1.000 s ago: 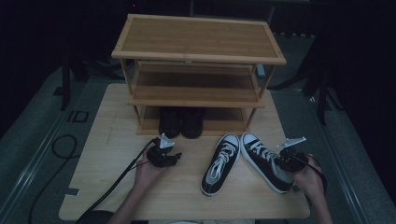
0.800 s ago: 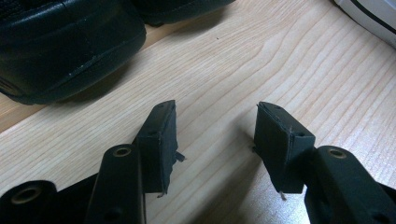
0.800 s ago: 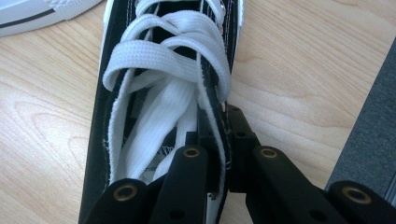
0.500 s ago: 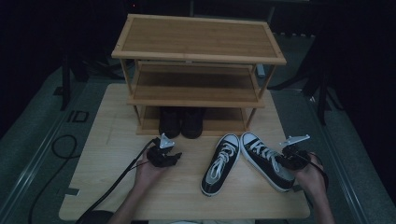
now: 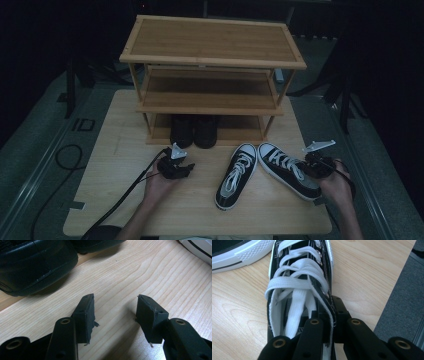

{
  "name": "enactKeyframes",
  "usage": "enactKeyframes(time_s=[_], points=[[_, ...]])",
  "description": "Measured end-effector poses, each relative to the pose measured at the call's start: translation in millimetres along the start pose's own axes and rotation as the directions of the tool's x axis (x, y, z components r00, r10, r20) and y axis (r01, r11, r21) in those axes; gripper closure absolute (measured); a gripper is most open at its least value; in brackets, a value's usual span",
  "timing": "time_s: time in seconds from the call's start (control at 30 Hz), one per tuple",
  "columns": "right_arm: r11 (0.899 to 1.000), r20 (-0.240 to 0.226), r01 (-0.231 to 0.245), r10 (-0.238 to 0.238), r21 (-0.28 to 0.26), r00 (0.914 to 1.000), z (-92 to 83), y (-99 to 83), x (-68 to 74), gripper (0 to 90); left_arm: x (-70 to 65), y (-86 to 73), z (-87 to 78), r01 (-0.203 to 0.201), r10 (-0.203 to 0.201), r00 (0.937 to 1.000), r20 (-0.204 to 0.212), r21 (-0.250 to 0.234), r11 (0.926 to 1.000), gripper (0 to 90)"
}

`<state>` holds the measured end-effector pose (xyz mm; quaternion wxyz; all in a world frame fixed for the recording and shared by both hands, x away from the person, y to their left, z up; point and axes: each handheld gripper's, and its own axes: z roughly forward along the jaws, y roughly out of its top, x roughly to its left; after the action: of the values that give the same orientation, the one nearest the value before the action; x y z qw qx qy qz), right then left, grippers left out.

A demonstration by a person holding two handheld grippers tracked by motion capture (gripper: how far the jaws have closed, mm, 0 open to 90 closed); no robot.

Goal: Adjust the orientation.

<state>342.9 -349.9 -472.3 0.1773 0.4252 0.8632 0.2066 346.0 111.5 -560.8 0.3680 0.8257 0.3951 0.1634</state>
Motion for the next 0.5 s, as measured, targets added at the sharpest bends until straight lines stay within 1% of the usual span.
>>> enactKeyframes(time_s=[0.37, 0.5], points=[[1.000, 0.013, 0.008, -0.008, -0.014, 0.9999, -9.4, 5.6, -4.2, 88.3, 0.1, 0.0, 0.2, 0.001, -0.001, 1.0000, 0.001, -0.001, 1.0000, 49.4], [1.000, 0.016, 0.009, -0.008, -0.028, 0.9998, -13.6, 7.6, -5.9, 88.3, 0.0, -0.1, 0.3, -0.001, 0.001, 1.0000, 0.000, -0.003, 1.0000, 49.4]])
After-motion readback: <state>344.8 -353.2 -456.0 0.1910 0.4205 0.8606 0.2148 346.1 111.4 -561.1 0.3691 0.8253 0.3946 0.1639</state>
